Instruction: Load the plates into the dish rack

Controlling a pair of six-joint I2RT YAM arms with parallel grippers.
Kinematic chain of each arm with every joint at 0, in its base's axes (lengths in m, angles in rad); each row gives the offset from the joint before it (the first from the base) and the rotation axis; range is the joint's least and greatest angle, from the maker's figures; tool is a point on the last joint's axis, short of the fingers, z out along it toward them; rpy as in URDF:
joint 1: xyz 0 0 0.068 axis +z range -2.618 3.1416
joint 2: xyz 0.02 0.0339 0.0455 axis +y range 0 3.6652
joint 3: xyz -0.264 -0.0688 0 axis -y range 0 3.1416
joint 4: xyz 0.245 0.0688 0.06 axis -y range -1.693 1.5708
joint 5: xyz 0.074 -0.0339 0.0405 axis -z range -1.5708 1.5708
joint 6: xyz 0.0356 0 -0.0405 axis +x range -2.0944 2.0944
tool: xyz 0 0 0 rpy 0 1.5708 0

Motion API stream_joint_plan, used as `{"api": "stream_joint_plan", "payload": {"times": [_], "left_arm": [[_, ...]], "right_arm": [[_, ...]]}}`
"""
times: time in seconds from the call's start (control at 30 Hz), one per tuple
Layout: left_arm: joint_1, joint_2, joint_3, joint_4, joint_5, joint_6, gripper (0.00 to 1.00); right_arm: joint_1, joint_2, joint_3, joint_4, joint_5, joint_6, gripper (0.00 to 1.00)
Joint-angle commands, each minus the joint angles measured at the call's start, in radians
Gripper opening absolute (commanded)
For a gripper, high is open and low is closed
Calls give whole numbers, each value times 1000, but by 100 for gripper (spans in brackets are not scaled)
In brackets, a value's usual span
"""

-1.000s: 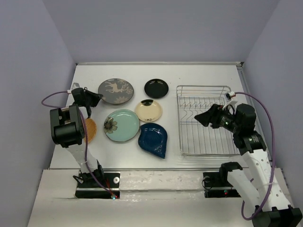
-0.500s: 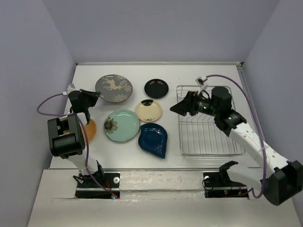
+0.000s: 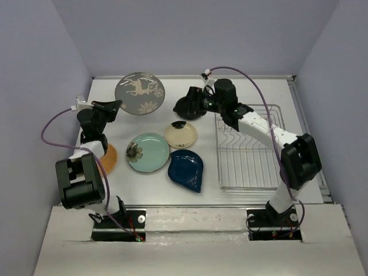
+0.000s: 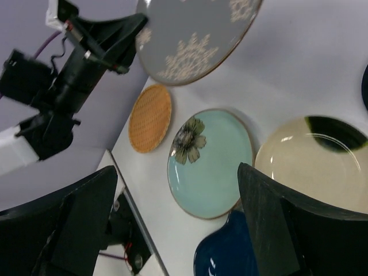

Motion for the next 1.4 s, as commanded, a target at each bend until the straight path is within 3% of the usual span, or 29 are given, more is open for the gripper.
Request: {"api": "stream_joint_plan", "payload": {"times": [0.0,0.37,0.47,0.53,0.57,0.6,0.63,0.67,0.73,0.77,0.8,0.9,1.07,1.17,1.2,1.37], "left_arm": [[-22,-181,-18,195,73,-113,6],[-161,-261,-32,177,136,-130,6],[-198,-270,-43,194,151,-139,6],[-206,-288,-66,223,165,-160,6],[-207,-295,-74,229,168,-165,6],[-209,-304,-84,238,184,-170,6],[-209,-308,-90,244,192,-173,6],[-217,-312,-98,246,197,-174,13],[-241,-318,-121,247,201,-159,28],[-285,-321,-135,243,198,-151,43],[-301,-322,-135,235,201,-141,53],[-333,-336,-135,200,226,-78,68],[-358,-459,-115,-22,255,85,97],[-368,-551,-103,-156,275,185,99],[-376,-598,-100,-226,264,229,99],[-531,-658,-58,-444,232,436,99]], "right_arm": [[2,90,191,0,52,-24,93],[-58,216,388,-112,0,-23,97],[-58,234,390,-110,-23,-14,92],[-58,231,370,-95,-28,-1,75],[-58,213,332,-75,-23,6,61],[-58,199,308,-32,-8,26,26],[-58,186,282,-14,-1,37,11],[-67,157,235,5,2,48,7],[-78,129,196,44,15,78,7],[-78,100,169,52,32,83,7],[-89,84,161,54,40,85,7],[-141,11,123,51,68,85,7],[-316,-207,55,-27,81,52,7],[-426,-307,87,-242,159,-82,7],[-443,-327,104,-367,266,-181,7],[-472,-451,127,-604,656,-374,7]]}}
